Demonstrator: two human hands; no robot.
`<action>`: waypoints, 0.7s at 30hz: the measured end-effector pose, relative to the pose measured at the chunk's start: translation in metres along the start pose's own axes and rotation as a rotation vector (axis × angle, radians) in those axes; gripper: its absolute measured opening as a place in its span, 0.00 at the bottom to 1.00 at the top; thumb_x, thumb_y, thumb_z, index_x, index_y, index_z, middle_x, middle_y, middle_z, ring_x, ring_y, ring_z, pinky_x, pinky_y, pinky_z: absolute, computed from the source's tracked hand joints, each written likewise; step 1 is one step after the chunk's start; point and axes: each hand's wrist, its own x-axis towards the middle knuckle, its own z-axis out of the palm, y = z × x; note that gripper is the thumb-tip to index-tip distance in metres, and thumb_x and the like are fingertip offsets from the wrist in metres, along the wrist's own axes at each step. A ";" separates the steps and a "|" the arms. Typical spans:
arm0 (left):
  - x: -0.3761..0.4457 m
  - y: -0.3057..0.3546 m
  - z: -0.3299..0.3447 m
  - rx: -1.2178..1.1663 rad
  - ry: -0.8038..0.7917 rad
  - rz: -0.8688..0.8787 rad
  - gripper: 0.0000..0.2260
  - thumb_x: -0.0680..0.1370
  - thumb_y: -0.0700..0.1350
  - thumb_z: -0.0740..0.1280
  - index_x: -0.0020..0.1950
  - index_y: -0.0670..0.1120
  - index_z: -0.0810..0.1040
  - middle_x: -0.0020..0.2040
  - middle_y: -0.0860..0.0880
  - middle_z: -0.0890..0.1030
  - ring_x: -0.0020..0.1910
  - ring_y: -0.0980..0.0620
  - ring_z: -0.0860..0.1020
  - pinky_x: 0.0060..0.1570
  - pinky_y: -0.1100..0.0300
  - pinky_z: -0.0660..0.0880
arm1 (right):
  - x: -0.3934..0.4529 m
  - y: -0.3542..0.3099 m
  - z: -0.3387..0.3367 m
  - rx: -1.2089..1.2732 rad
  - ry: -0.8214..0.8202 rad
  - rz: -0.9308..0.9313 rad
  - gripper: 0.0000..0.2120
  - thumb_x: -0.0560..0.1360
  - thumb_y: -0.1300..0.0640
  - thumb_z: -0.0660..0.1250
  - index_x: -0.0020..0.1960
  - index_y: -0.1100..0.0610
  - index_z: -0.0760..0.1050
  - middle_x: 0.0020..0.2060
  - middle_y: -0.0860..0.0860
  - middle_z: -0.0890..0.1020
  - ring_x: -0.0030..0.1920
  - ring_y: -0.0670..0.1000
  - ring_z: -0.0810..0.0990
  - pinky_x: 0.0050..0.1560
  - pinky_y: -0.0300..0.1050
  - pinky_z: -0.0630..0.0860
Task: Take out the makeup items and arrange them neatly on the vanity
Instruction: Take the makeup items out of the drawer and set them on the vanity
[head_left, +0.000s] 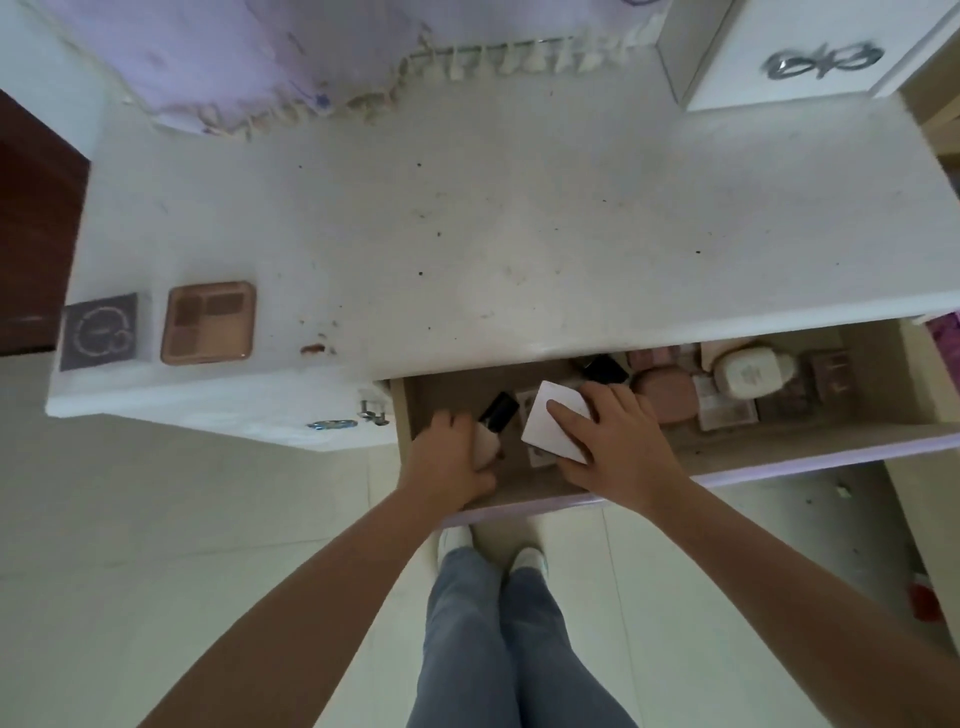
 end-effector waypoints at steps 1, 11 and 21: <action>-0.011 -0.003 -0.010 -0.032 0.022 0.013 0.27 0.69 0.51 0.70 0.64 0.44 0.66 0.59 0.45 0.70 0.54 0.47 0.74 0.50 0.57 0.73 | 0.004 -0.003 -0.007 0.023 0.039 -0.009 0.33 0.55 0.45 0.76 0.57 0.52 0.69 0.47 0.60 0.80 0.42 0.60 0.79 0.41 0.50 0.76; -0.014 -0.071 -0.122 0.054 0.388 -0.243 0.18 0.71 0.53 0.63 0.55 0.42 0.70 0.48 0.48 0.74 0.42 0.53 0.68 0.41 0.64 0.66 | 0.131 -0.045 -0.049 0.045 0.103 -0.233 0.35 0.55 0.46 0.78 0.58 0.54 0.70 0.49 0.61 0.80 0.45 0.61 0.80 0.42 0.53 0.78; 0.036 -0.096 -0.144 0.240 0.318 -0.256 0.16 0.76 0.53 0.59 0.55 0.41 0.73 0.51 0.44 0.76 0.54 0.45 0.71 0.51 0.56 0.67 | 0.215 -0.074 -0.029 -0.025 -0.157 -0.347 0.30 0.57 0.49 0.79 0.57 0.55 0.77 0.52 0.61 0.79 0.49 0.63 0.80 0.48 0.58 0.77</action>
